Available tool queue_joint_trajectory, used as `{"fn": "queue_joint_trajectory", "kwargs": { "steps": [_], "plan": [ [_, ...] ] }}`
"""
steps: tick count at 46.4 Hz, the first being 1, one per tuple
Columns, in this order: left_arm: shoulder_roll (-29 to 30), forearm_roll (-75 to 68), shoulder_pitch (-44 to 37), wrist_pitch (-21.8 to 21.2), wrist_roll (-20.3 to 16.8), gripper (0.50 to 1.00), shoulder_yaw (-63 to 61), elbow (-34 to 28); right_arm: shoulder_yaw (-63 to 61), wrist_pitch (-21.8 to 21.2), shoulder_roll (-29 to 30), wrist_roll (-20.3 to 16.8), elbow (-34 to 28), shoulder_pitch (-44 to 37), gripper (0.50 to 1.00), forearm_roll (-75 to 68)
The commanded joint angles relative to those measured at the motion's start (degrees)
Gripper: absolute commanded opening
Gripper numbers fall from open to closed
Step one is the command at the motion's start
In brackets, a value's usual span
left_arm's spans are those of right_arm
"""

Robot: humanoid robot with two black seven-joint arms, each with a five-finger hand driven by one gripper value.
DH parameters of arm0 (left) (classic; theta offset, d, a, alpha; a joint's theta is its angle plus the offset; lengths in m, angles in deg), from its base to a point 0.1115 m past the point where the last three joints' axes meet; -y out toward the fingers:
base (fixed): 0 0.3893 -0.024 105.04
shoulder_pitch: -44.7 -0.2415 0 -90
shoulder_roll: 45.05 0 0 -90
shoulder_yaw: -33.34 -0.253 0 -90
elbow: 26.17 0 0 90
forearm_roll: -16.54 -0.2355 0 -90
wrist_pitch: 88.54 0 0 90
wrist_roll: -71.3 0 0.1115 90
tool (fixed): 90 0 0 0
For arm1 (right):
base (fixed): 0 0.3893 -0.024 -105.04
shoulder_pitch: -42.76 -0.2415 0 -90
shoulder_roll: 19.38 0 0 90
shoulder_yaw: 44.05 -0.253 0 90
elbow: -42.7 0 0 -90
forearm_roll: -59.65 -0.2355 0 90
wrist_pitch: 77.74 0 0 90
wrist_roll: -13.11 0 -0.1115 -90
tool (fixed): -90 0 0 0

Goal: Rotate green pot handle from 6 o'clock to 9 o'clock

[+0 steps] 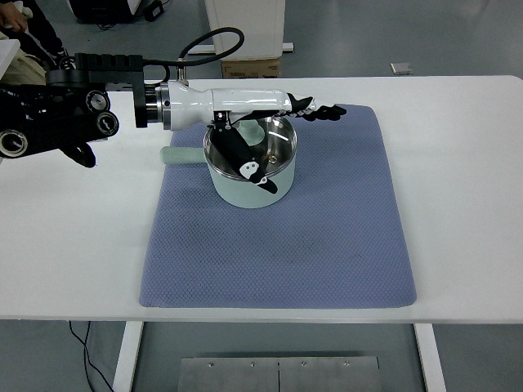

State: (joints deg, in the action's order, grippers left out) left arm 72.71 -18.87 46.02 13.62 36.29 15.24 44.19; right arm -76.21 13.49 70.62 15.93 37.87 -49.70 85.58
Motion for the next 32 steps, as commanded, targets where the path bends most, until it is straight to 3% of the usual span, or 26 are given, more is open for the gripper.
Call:
{"fn": "queue_joint_trajectory", "kwargs": {
  "steps": [1, 15, 32],
  "plan": [
    [0.0, 5.1, -0.1, 0.1, 0.0, 1.0, 0.0, -1.7, 0.0, 0.0, 0.0, 0.0, 0.0, 0.0, 1.0, 0.0],
    [0.0, 23.1, -2.0, 0.5, 0.0, 1.0, 0.1, -8.7, 0.0, 0.0, 0.0, 0.0, 0.0, 0.0, 1.0, 0.0],
    [0.5, 41.7, -9.9, -0.2, 0.0, 1.0, 6.5, -16.4, 0.0, 0.0, 0.0, 0.0, 0.0, 0.0, 1.0, 0.0]
  ]
}}
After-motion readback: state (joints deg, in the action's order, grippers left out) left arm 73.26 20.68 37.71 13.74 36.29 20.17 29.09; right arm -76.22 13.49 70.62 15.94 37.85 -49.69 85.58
